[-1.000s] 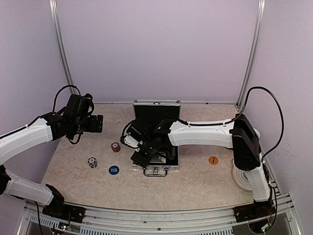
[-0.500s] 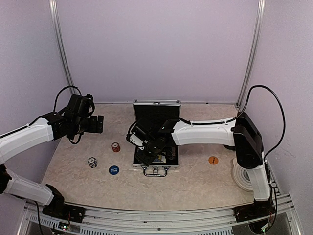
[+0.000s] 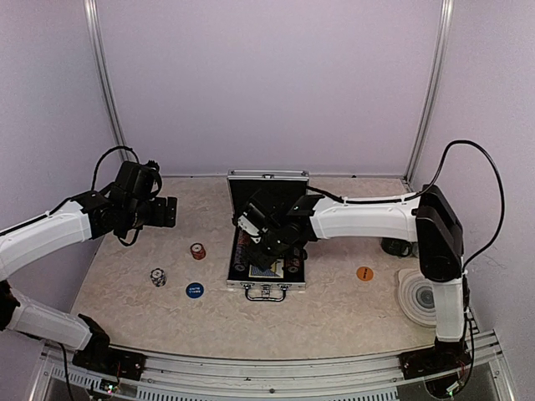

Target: Pack up texas hold em set

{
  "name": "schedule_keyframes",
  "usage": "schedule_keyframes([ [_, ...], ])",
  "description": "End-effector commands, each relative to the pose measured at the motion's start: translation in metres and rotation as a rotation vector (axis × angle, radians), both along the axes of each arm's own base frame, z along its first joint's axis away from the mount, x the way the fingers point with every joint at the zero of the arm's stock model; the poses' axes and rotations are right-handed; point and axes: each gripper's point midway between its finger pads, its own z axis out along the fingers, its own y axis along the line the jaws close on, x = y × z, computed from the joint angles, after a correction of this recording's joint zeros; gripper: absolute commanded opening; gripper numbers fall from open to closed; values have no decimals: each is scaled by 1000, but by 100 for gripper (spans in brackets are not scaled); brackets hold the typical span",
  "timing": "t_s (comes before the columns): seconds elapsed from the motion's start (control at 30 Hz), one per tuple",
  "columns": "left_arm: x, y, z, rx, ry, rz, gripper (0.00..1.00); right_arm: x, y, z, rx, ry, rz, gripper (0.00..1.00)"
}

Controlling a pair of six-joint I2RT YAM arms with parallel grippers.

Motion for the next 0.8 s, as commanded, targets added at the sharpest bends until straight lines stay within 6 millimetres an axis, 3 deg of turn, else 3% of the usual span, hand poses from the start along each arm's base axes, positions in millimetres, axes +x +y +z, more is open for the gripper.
schedule_keyframes([
  [0.0, 2, 1, 0, -6, -9, 0, 99, 24, -23, 28, 70, -51, -132, 51],
  [0.13, 2, 0, 2, -8, -13, -1, 99, 39, -43, 35, 108, -59, -205, 51],
  [0.3, 2, 0, 2, -10, -14, -3, 99, 46, -52, 36, 119, -69, -240, 51],
  [0.77, 1, 1, 3, -7, -16, -2, 99, 58, -45, 13, 118, -54, -287, 52],
])
